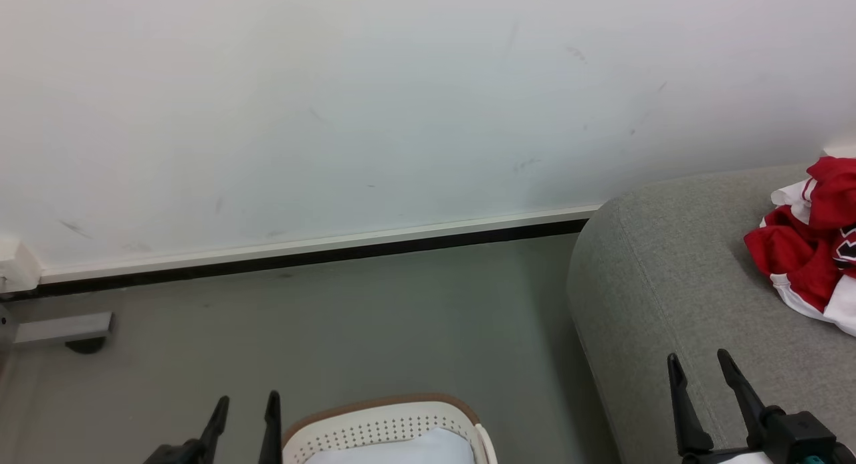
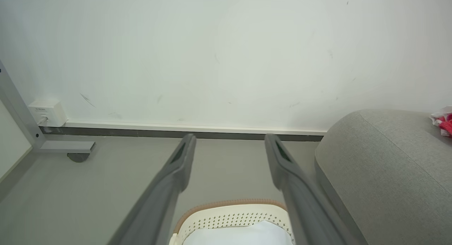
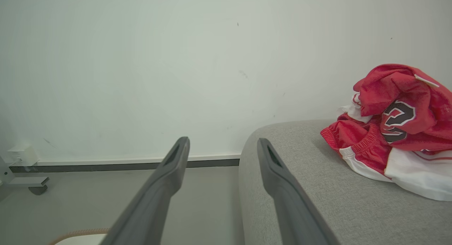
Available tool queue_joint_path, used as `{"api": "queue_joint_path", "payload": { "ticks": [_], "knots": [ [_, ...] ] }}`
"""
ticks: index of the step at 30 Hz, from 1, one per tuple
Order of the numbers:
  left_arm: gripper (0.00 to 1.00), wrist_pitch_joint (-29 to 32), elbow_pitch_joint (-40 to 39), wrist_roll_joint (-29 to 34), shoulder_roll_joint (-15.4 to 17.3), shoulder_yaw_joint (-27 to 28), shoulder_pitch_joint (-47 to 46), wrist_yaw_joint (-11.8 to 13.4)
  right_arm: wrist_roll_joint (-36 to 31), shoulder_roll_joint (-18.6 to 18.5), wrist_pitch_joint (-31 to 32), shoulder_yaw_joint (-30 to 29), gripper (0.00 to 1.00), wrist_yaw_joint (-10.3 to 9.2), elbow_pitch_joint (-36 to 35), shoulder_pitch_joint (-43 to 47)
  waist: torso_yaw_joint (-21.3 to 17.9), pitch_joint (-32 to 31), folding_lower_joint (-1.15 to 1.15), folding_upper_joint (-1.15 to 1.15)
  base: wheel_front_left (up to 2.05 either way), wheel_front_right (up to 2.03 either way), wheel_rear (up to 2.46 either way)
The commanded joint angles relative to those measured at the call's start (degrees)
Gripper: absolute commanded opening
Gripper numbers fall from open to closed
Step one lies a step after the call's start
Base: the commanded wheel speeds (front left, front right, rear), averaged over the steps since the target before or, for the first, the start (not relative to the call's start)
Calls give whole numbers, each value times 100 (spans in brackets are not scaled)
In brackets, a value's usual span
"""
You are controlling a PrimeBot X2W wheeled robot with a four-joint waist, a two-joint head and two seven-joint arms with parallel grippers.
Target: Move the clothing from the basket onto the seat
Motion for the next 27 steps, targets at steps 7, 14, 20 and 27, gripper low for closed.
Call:
{"api": "queue_joint_path", "payload": {
  "ticks": [7,14,20,27],
  "knots": [
    [100,-4,109,227,-131,228,95,-174,90,-5,-17,104,100,-15,89,121,-20,2,1,0,0,0,0],
    [100,-4,201,387,-254,373,51,-298,91,-4,-17,186,100,-15,168,86,3,9,1,0,0,0,0],
    [100,-4,250,502,-332,481,58,-380,109,-4,-17,259,100,-14,277,49,47,-5,1,0,0,0,0],
    [100,-4,289,615,-402,599,76,-466,113,-4,-17,298,100,-15,330,-15,79,-12,1,0,0,0,0]
  ]
}}
